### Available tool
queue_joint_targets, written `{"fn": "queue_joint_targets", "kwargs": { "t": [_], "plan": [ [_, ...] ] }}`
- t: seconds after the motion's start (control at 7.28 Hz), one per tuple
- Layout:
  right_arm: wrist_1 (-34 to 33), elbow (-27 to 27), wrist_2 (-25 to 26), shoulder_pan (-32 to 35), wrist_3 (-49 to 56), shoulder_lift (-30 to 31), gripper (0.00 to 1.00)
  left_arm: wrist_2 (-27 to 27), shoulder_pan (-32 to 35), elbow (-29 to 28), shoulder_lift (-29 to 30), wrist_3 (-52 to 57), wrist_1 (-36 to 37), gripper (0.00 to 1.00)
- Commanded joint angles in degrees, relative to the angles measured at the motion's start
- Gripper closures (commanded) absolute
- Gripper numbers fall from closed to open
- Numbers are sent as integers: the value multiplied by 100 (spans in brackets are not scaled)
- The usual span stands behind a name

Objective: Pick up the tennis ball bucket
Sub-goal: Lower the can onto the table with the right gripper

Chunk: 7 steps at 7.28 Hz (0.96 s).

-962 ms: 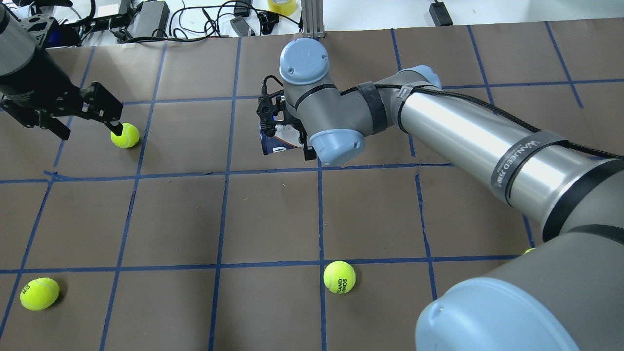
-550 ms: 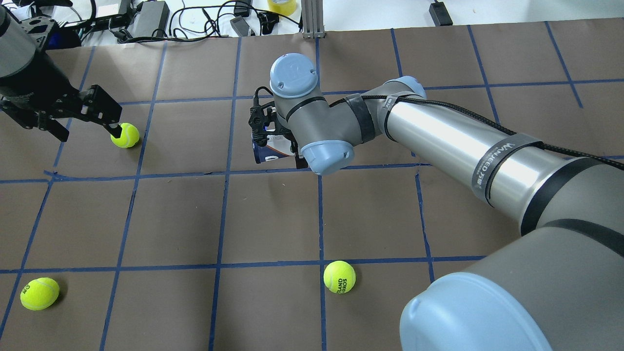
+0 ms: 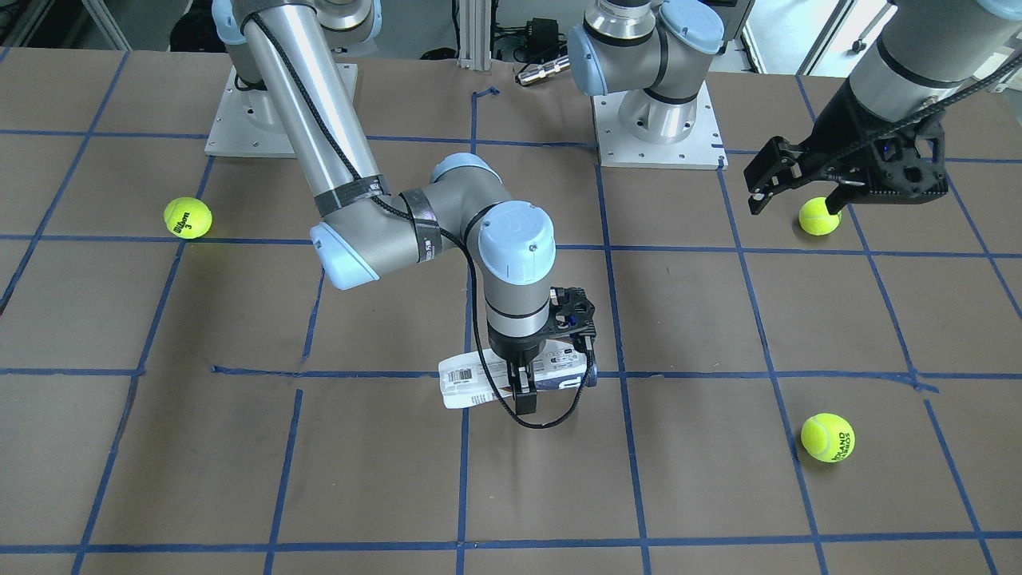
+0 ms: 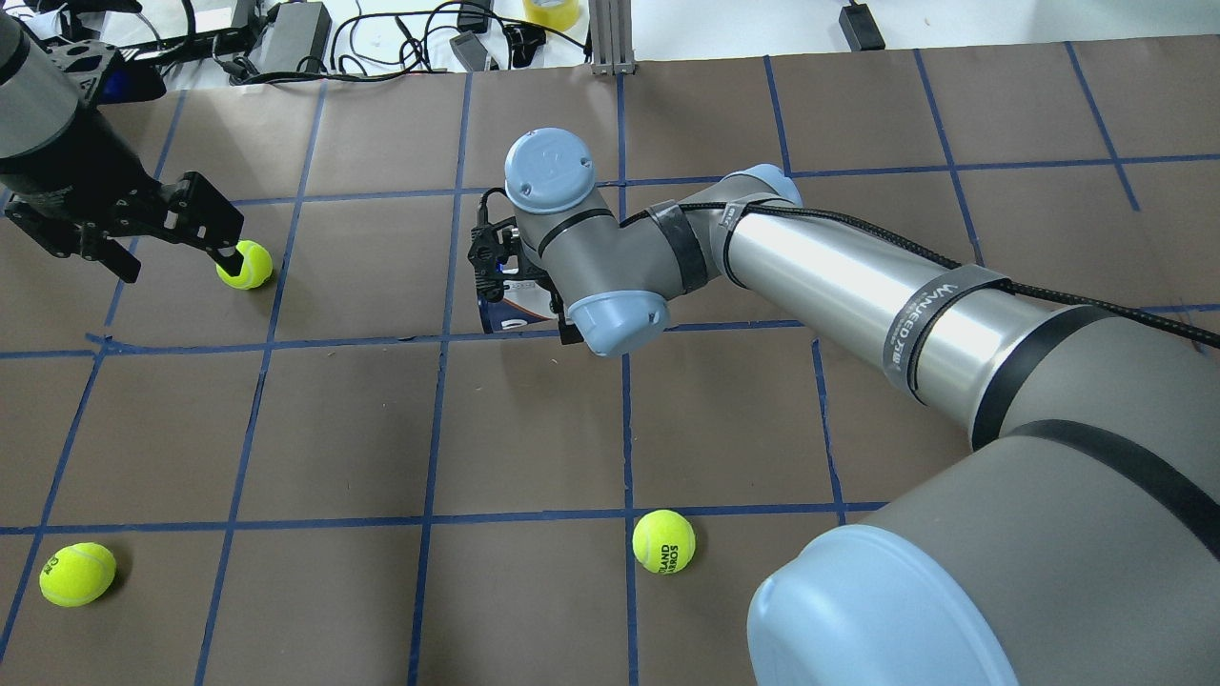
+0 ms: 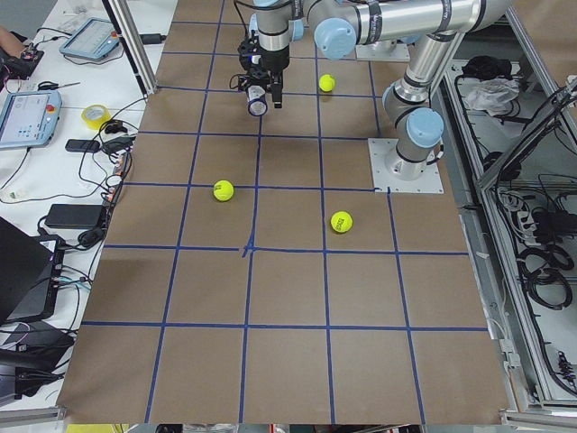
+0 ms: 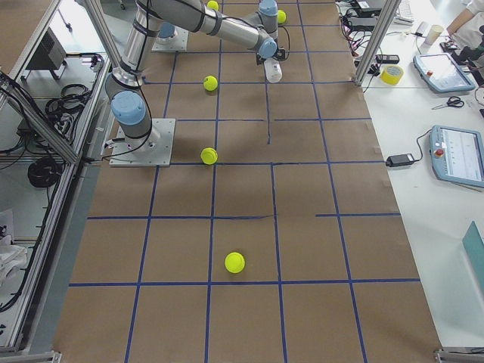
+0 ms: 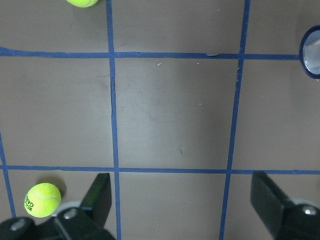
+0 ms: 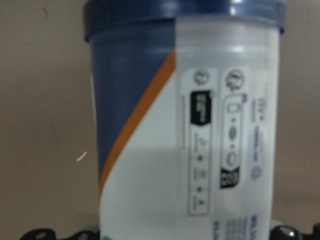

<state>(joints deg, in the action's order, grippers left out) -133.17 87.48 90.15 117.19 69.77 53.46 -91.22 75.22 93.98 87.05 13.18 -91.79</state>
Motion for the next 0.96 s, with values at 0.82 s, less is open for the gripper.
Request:
{"fn": "queue_joint_targets", "kwargs": {
  "t": [0.82],
  "plan": [
    [-279, 77, -6, 58, -95, -178, 25, -1, 28, 77, 5, 0, -6, 0]
  ]
}}
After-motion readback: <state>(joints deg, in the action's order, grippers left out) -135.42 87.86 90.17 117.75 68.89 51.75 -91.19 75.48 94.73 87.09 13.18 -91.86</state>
